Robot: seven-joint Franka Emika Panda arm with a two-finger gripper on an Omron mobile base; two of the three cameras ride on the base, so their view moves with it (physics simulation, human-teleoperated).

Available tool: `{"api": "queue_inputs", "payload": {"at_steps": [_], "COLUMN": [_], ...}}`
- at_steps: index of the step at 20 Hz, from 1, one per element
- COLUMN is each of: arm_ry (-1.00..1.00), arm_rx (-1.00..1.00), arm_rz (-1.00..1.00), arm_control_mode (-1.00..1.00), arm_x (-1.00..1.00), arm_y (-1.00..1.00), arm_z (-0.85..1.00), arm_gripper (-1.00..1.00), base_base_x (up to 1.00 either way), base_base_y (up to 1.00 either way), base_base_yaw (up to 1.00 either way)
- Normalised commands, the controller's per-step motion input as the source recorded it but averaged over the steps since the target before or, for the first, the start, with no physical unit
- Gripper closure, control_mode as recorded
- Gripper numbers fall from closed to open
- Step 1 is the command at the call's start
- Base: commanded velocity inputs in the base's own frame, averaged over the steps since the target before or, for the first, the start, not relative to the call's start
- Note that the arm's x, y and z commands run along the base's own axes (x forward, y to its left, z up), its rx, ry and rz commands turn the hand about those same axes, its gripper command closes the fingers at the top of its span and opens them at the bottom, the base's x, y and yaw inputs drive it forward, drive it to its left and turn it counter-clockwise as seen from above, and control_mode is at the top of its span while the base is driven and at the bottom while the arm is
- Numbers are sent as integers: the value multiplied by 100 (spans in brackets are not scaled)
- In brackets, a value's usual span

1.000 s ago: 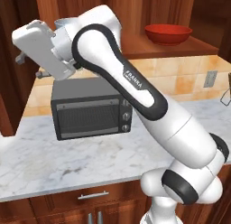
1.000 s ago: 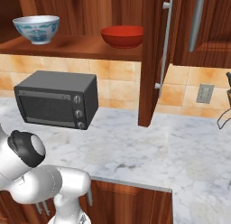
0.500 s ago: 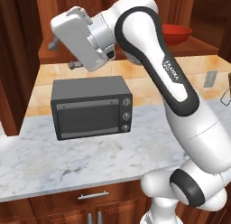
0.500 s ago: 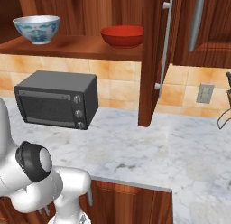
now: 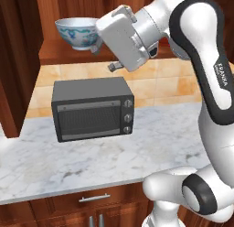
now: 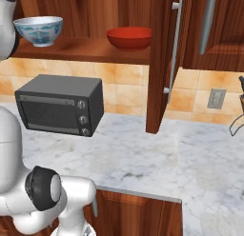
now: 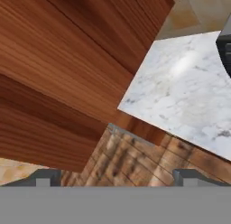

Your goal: Move the bowls from the cabinet to the plates on the dining table.

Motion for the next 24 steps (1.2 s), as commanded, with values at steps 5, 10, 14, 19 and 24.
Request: {"api": "queue_inputs", "payload": {"at_steps": [5, 10, 14, 19, 24], "arm_ry": [-8, -9, -13, -21, -22], "arm_rx": [-27, -24, -25, -28, -24], "arm_rz": [6, 5, 5, 9, 15], "arm_control_mode": [-100, -100, -100, -100, -100], "arm_x": [-75, -80, -72, -64, -9], "arm_y": [-68, -75, -72, -55, -15], "arm_z": [-10, -14, -25, -37, -66], "arm_gripper": [-100, -100, -100, -100, -100], "base_base_x": [0, 0, 0, 0, 0], "base_base_y": [0, 0, 0, 0, 0], "base_base_yaw": [0, 0, 0, 0, 0]}}
